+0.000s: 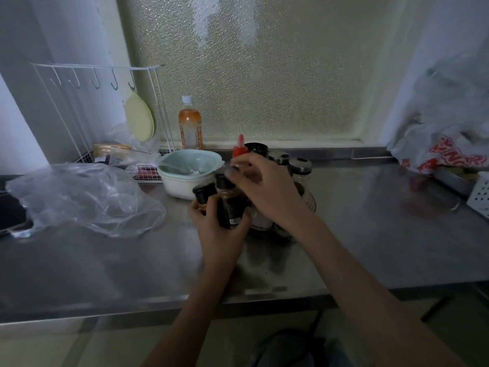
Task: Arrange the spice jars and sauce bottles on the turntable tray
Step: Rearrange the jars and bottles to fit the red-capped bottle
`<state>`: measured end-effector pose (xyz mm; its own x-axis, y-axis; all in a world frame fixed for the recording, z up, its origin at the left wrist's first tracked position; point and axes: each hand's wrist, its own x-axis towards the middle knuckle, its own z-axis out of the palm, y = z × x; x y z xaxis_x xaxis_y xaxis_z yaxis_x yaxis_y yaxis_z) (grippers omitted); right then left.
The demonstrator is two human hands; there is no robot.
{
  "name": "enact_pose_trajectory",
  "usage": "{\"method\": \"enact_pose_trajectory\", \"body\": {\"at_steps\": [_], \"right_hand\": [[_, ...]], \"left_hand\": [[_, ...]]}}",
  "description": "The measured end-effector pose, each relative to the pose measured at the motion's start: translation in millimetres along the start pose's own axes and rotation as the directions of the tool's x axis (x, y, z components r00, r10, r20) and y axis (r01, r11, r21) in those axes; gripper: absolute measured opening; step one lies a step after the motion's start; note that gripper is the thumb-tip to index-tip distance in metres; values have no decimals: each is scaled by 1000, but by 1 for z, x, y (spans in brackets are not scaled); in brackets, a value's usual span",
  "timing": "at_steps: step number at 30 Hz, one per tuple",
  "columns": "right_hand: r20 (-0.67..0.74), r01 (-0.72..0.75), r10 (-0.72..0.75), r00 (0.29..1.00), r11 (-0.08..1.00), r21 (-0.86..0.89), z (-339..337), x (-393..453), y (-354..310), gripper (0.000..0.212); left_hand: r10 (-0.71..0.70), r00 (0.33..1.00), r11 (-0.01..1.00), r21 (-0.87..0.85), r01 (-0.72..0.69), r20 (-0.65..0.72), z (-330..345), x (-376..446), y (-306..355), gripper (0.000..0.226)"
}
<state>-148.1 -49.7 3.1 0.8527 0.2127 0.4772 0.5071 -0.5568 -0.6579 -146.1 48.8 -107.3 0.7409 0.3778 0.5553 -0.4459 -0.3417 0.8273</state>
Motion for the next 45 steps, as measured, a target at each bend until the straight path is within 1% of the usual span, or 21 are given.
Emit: {"method": "enact_pose_trajectory", "body": {"at_steps": [1,2,3,4,6,8,10,12,14,17,20,22,25,29,33,36,39,41,43,44,45], "right_hand": [[-59,18,-23,998,996,-88,1,7,4,41],[-107,32,-61,992,967,-254,1,16,9,42],[-115,23,-79,990,905,-425,3,24,13,44],[-75,-5,-44,996,833,-553,5,30,17,46],[71,-45,121,990,754,-655,9,37,24,51],[133,-75,223,966,728,-682,8,34,31,52],[98,-107,225,969,746,-658,1,29,36,48],[91,-102,193,977,799,-592,-4,25,34,44],[83,-99,154,985,884,-457,-6,23,27,43],[-97,-119,101,990,974,-193,-26,24,16,40],[-327,-68,59,943,998,-18,-75,26,13,37],[-402,-45,64,913,997,57,-106,24,18,42],[-349,-127,124,929,992,15,-124,22,39,52],[-229,-227,208,951,972,-60,-98,19,74,55],[-226,-259,247,943,965,-29,-72,15,98,50],[-160,-258,252,954,966,-17,-59,14,110,47],[-157,-283,278,948,959,-12,-58,13,111,34],[-207,-231,216,954,972,-47,-64,10,98,24],[-220,-69,55,974,996,-55,-64,2,71,22],[-158,24,-32,987,998,-50,-60,-4,54,25],[-46,92,-96,994,992,-84,-51,-10,39,32]], "left_hand": [[-37,999,999,-17,37,-6,0,1,-1,44],[-69,998,997,-28,69,-12,0,3,-2,43],[-100,995,994,-32,100,-15,0,4,-3,43],[-132,991,991,-34,132,-14,1,5,-5,44],[-185,983,982,-40,185,-10,1,5,-8,46],[-216,976,975,-53,215,-16,0,5,-11,44],[-214,976,976,-49,213,-28,-1,5,-11,40],[-206,978,978,-48,205,-22,1,6,-10,41],[-210,978,976,-53,211,13,2,4,-10,42],[-203,978,978,-37,205,40,2,2,-9,39],[-163,986,987,-4,163,45,1,0,-3,36],[-103,994,994,43,101,41,3,0,-1,35],[-40,998,995,99,34,55,4,-1,-1,37],[-13,997,992,123,4,76,5,-2,-1,41],[-31,996,989,146,18,84,6,-2,-1,44],[-56,990,986,162,35,128,7,-3,-2,45],[-69,987,981,192,40,147,8,-4,-3,44],[-80,984,974,221,44,159,8,-4,-3,44],[-74,984,971,238,34,162,10,-3,-3,45],[-69,984,968,250,27,163,10,-3,-2,46],[-62,984,964,265,16,166,10,-3,-2,46]]}}
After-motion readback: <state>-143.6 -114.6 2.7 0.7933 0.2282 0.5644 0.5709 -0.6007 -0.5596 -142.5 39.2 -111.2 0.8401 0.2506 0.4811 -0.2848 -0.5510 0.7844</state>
